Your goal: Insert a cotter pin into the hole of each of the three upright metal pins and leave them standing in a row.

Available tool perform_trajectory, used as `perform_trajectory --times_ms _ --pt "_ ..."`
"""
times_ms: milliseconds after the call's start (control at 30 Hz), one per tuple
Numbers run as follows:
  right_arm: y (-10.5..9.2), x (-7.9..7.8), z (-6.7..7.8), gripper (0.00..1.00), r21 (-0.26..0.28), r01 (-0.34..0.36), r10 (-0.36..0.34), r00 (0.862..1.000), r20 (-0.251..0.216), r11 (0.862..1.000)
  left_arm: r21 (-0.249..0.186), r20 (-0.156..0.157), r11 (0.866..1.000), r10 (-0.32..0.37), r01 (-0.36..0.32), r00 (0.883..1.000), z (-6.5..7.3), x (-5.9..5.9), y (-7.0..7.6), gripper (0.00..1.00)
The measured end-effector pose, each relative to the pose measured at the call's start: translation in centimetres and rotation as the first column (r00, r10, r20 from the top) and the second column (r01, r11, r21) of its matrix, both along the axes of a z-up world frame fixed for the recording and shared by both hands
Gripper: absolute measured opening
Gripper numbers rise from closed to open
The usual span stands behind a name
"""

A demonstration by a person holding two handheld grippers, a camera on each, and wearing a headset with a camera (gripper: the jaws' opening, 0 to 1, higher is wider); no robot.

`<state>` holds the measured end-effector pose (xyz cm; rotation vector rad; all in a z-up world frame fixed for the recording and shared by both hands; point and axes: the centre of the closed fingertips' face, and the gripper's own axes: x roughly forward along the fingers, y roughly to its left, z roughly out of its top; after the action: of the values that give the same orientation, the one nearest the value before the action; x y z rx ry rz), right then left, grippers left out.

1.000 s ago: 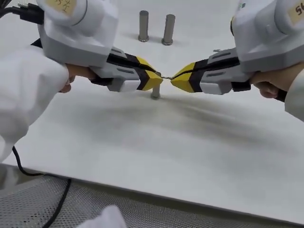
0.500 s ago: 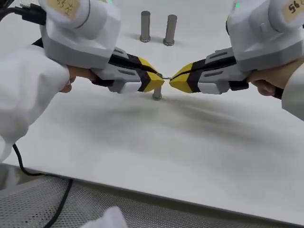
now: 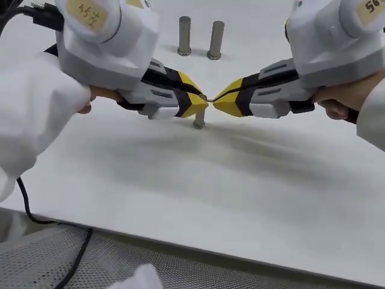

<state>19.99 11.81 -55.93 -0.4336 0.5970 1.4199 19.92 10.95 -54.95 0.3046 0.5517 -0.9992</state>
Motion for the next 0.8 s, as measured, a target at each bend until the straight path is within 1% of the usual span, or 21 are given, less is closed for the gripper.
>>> perform_trajectory --times_ms 100,233,300,400,467,500,567,633,700,767,800 --pt "0.3 -0.1 0.0 0.00 0.002 -0.003 0.003 1.000 -0.003 1.000 0.009 0.003 1.000 -0.007 0.006 1.000 0.1 0.0 -0.1 0.06" --pt "0.4 -0.1 -0.1 0.00 -0.002 -0.009 0.009 1.000 0.001 1.000 0.017 -0.001 1.000 -0.012 0.012 1.000 0.0 0.1 0.3 0.06" --pt "0.5 -0.1 -0.1 0.00 0.001 -0.010 0.010 1.000 0.002 1.000 0.013 -0.011 1.000 -0.003 0.004 1.000 0.0 0.1 0.4 0.06" --pt "0.4 -0.1 -0.1 0.00 0.003 -0.008 0.008 1.000 0.005 1.000 0.003 -0.011 1.000 0.005 -0.005 1.000 0.1 0.3 0.5 0.06" --pt "0.4 0.0 0.0 0.00 0.006 -0.003 0.003 1.000 0.009 1.000 -0.004 -0.002 1.000 0.015 -0.015 1.000 0.3 0.4 0.6 0.09" --pt "0.4 0.0 0.0 0.00 0.009 0.001 -0.001 1.000 0.009 1.000 -0.014 0.007 1.000 0.017 -0.017 1.000 0.5 0.5 0.7 0.11" --pt "0.3 0.2 0.1 0.01 0.013 0.014 -0.014 1.000 0.014 1.000 -0.022 0.020 1.000 0.016 -0.015 1.000 0.8 0.4 0.9 0.17" --pt "0.2 0.1 0.1 0.04 0.020 0.018 -0.018 1.000 0.005 1.000 -0.026 0.021 1.000 0.015 -0.015 1.000 1.1 0.2 1.1 0.23" --pt "0.3 -0.1 0.2 0.04 0.033 0.025 -0.025 1.000 -0.004 0.999 -0.031 0.026 1.000 0.008 -0.007 1.000 1.3 0.1 1.8 0.27" --pt "0.3 -0.3 0.2 0.06 0.036 0.026 -0.025 1.000 -0.015 0.999 -0.044 0.025 0.999 0.007 -0.006 1.000 1.5 -0.2 2.2 0.33" --pt "0.4 -0.5 0.1 0.08 0.038 0.023 -0.023 1.000 -0.010 0.999 -0.056 0.029 0.998 0.009 -0.007 1.000 1.9 -0.5 2.2 0.37"
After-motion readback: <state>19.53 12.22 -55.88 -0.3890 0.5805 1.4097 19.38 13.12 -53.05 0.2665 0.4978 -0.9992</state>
